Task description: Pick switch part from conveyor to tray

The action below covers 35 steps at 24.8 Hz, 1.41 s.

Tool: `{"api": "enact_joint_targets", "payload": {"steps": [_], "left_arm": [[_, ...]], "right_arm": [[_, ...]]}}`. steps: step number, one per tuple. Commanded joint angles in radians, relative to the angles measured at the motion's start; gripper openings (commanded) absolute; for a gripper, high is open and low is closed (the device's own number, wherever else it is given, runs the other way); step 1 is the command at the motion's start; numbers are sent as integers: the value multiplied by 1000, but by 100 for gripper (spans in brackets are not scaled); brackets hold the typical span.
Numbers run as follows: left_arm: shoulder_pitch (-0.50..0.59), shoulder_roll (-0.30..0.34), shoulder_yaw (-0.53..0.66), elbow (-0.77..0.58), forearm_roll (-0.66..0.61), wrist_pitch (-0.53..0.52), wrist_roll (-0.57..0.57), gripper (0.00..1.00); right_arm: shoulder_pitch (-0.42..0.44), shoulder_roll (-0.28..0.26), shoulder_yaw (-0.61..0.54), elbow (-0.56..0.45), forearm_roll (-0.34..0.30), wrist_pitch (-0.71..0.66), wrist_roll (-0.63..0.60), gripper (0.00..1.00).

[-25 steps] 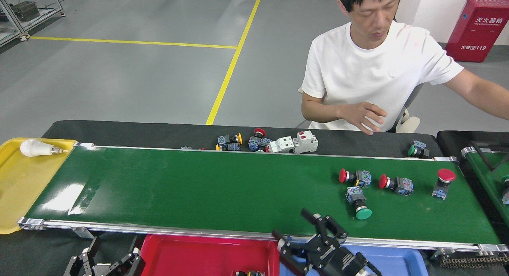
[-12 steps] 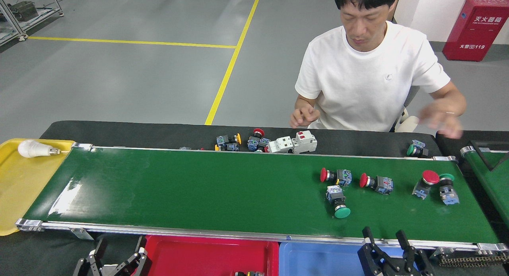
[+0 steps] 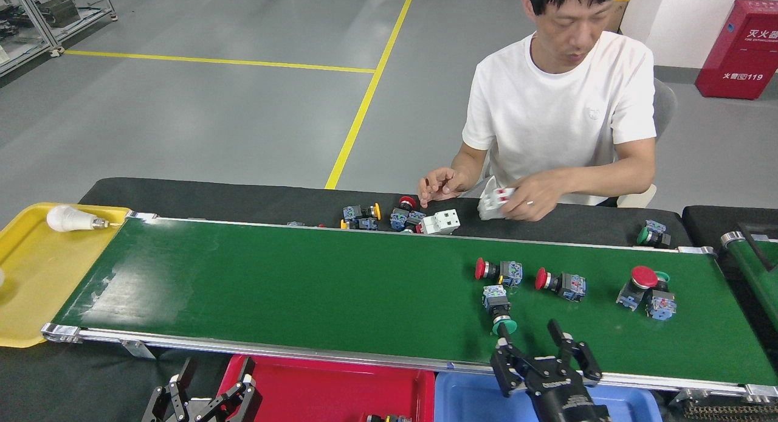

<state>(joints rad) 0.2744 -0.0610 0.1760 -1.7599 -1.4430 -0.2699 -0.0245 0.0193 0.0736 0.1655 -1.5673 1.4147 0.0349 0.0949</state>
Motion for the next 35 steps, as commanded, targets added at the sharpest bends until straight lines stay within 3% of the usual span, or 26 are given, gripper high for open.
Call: {"api": "enact_joint_targets", "payload": {"steps": [1,3,5,7,10,15,18,21,25,27,28,30,31,35], "left_arm": [[-9,13,-1,-10,-3,-6,21,100],[-1,35,0,-10,-65,5,34,100],[-4,29,7,-10,-129,5,37,100],[-8,29,10,-13,-126,5,37,100],[-14,29,11,-13,-119,5,35,100],[-12,41,25,-12,-91,-5,37,100],[-9,30,31,-15,-91,-5,38,100],[-8,30,31,-13,-91,3,37,100],[-8,35,19,-9,-91,-2,38,100],[-20,38,11,-4,-92,-8,38,100],[-37,38,2,-3,-94,-9,38,100],[-76,46,-39,14,-97,-12,37,100],[-101,50,-58,31,-103,-15,35,100],[-241,84,-138,152,-109,-17,32,100]], "right_arm": [[-59,2,48,55,7,100,17,90],[-130,2,83,139,1,118,28,81],[-185,-2,106,204,0,106,78,47],[-208,-5,112,217,0,77,114,24],[-214,-3,111,213,-16,46,112,18],[-191,-6,111,148,-42,-26,114,17],[-104,-38,109,1,-94,-119,120,17],[8,-118,109,-145,-192,-340,120,22],[97,-137,108,-178,-249,-699,121,30],[123,-143,115,-174,-249,-820,129,43],[134,-138,115,-174,-249,-820,140,53],[140,-117,124,-174,-249,-820,186,85],[140,-98,126,-174,-249,-820,215,91],[126,-64,120,-168,-247,-820,244,91]]}}
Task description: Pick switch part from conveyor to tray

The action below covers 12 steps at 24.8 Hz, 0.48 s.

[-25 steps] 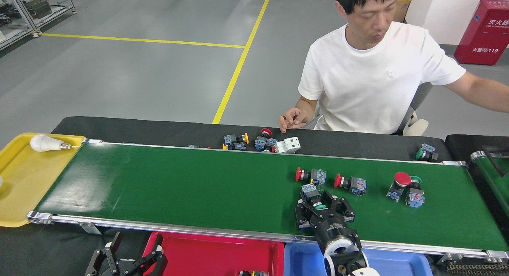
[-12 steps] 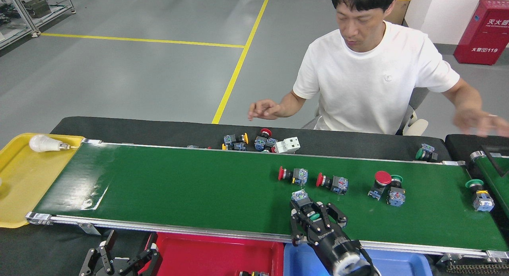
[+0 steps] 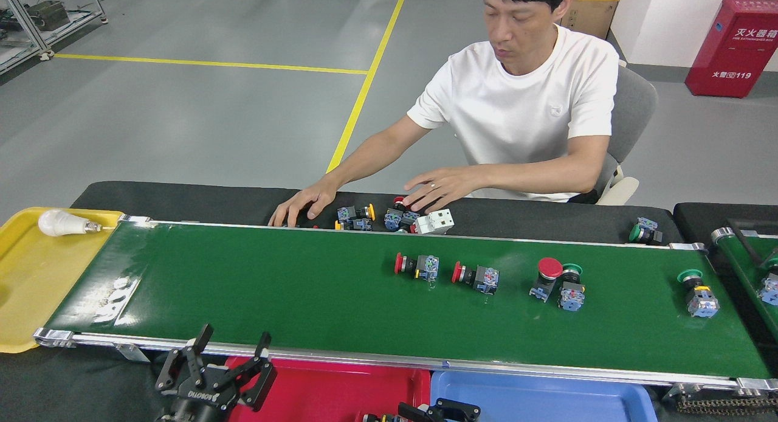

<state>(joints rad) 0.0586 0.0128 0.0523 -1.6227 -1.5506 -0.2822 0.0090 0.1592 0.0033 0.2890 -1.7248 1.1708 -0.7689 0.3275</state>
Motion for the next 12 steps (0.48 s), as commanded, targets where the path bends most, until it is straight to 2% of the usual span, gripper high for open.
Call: {"api": "enact_joint_targets", "payload": {"steps": [1,3,6,8,10,12], "left_arm": [[-54,21,-32,38,-2,-6,-1,100],[-103,42,-71,83,-2,-23,-1,100],[-164,53,-112,158,-6,-40,-1,100],[-218,52,-146,221,-16,-41,-1,100],[-264,50,-180,280,-34,-41,-1,100],[-303,42,-203,323,-40,-43,-1,100]], "right_arm": [[-23,9,-4,-10,-3,-16,12,91],[-52,32,-27,-15,-3,-16,12,91],[-110,76,-146,-15,-3,169,8,91],[-121,83,-223,-15,-3,295,-5,90],[-119,78,-289,-13,-3,373,-83,80],[-109,73,-332,-4,6,419,-194,78]]}}
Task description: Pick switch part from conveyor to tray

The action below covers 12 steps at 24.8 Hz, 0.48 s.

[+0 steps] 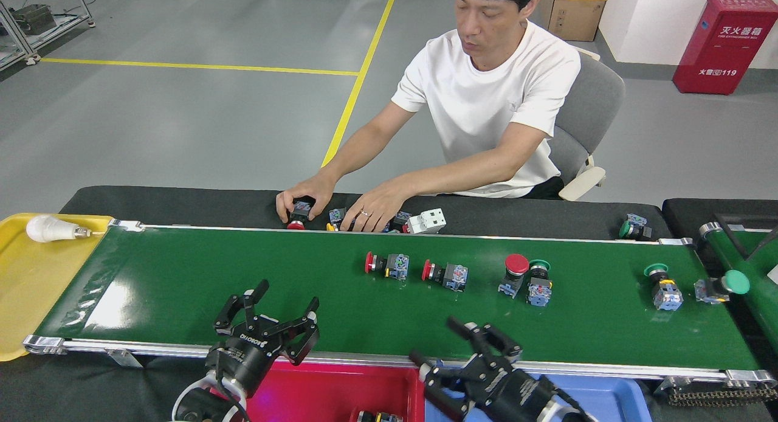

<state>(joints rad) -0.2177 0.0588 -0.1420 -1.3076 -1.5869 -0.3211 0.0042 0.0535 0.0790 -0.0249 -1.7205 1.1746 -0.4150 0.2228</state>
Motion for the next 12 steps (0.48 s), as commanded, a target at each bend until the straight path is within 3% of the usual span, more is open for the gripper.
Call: {"api": "enact_joint_targets", "payload": {"steps": [1,4,8,12], "left_arm": [[-48,-5,-27,30,-5,-3,3,100],[-94,-11,-74,87,-7,8,7,100],[-164,-39,-88,188,-48,42,10,100],[-253,-62,-80,310,-53,53,14,100]], "right_arm": [[9,-2,-38,-5,2,99,-129,78],[71,-2,-53,-11,8,209,-172,78],[149,10,-52,-11,109,317,-189,82],[184,15,-50,-11,122,348,-217,83]]}}
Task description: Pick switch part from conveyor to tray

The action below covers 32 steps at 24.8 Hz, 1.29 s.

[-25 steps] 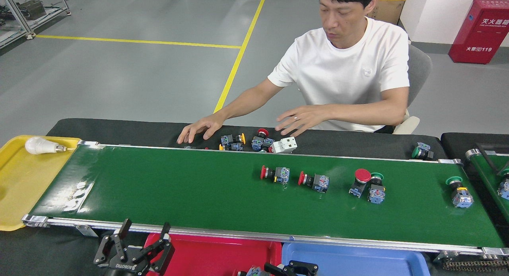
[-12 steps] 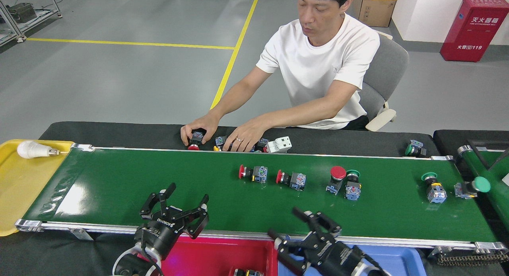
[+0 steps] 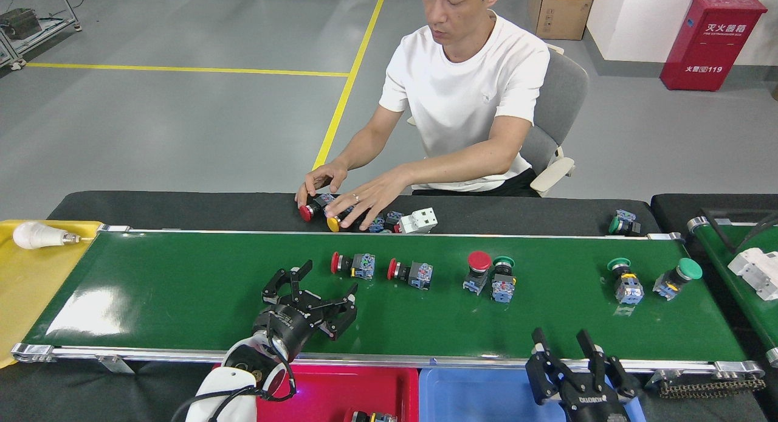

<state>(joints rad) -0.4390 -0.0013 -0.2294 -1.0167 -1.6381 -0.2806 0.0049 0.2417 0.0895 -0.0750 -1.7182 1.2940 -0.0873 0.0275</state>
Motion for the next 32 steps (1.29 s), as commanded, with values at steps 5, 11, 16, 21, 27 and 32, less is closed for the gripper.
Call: {"api": "enact_joint_targets", "payload": {"steps": [5,11,16,21,27,32], "left_arm": [[-96,0,4,155,-3,28,76,100],[-155,6,-1,282,-3,49,109,91],[-165,15,4,313,-2,37,155,42],[-149,23,30,296,33,-5,159,6],[37,101,94,-9,81,-11,156,8],[355,158,166,-416,96,-71,129,10]], "right_arm": [[-22,4,18,-12,34,38,-20,83],[-139,-5,35,61,91,139,45,83],[-271,-13,37,206,105,190,66,83],[-331,-28,61,282,113,215,66,83],[-378,-40,67,341,113,271,66,85],[-453,-43,69,417,113,267,66,62]]}}
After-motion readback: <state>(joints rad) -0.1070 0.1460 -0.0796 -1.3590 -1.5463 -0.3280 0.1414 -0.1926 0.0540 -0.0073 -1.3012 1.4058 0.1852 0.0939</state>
